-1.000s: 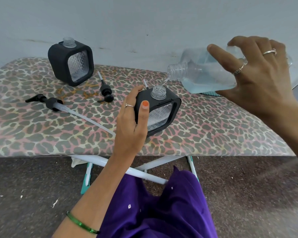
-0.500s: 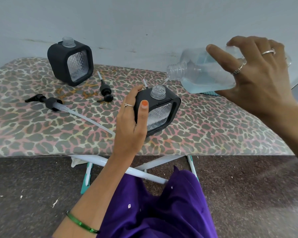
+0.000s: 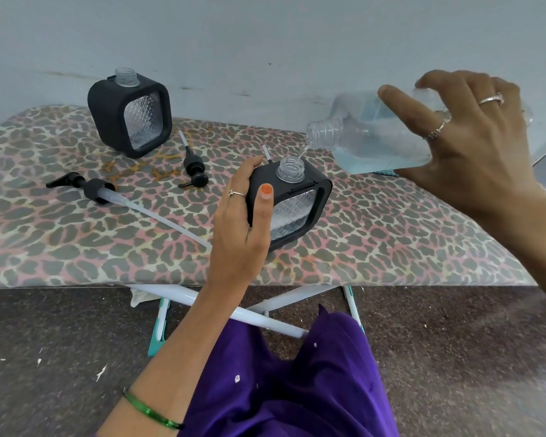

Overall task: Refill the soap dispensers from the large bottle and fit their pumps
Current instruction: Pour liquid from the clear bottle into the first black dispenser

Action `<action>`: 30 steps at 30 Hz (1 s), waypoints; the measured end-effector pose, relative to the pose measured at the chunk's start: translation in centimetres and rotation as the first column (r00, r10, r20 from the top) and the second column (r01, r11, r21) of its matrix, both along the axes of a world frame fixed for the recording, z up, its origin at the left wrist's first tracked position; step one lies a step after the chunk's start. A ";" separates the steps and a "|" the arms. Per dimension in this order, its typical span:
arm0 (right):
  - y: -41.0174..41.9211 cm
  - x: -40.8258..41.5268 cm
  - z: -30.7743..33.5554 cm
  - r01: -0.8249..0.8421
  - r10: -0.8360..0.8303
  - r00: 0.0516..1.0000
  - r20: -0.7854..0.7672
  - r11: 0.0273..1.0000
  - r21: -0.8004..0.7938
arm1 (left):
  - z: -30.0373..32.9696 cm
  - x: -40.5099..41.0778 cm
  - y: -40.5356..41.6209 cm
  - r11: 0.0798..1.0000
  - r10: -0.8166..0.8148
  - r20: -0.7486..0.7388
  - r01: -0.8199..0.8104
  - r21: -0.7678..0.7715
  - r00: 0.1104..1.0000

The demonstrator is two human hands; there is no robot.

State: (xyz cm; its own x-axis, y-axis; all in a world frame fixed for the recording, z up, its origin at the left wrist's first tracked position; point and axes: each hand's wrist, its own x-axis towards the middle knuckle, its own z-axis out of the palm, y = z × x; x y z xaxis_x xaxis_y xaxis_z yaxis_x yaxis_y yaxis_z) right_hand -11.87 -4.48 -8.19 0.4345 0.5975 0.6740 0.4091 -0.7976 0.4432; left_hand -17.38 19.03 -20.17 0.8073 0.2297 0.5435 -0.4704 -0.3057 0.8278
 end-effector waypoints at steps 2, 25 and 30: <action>0.1 0.0 0.0 -0.001 0.001 1.000 0.004 1.000 0.005 | 0.0 0.0 0.0 1.000 0.002 0.001 -0.002 0.000 1.000; 0.1 0.0 -0.3 -0.001 0.001 1.000 -0.001 1.000 -0.009 | 0.1 -0.1 0.0 1.000 0.012 -0.002 -0.012 0.004 1.000; 0.2 0.0 -0.4 -0.004 0.004 1.000 -0.003 1.000 -0.011 | 0.0 0.0 0.0 1.000 0.006 -0.009 -0.006 0.002 1.000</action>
State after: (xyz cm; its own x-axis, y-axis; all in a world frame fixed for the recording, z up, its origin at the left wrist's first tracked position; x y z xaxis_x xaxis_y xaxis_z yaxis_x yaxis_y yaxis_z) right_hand -11.86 -4.32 -8.59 0.4340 0.6063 0.6664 0.4135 -0.7912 0.4506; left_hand -17.37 19.03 -20.17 0.8110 0.2337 0.5364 -0.4606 -0.3103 0.8316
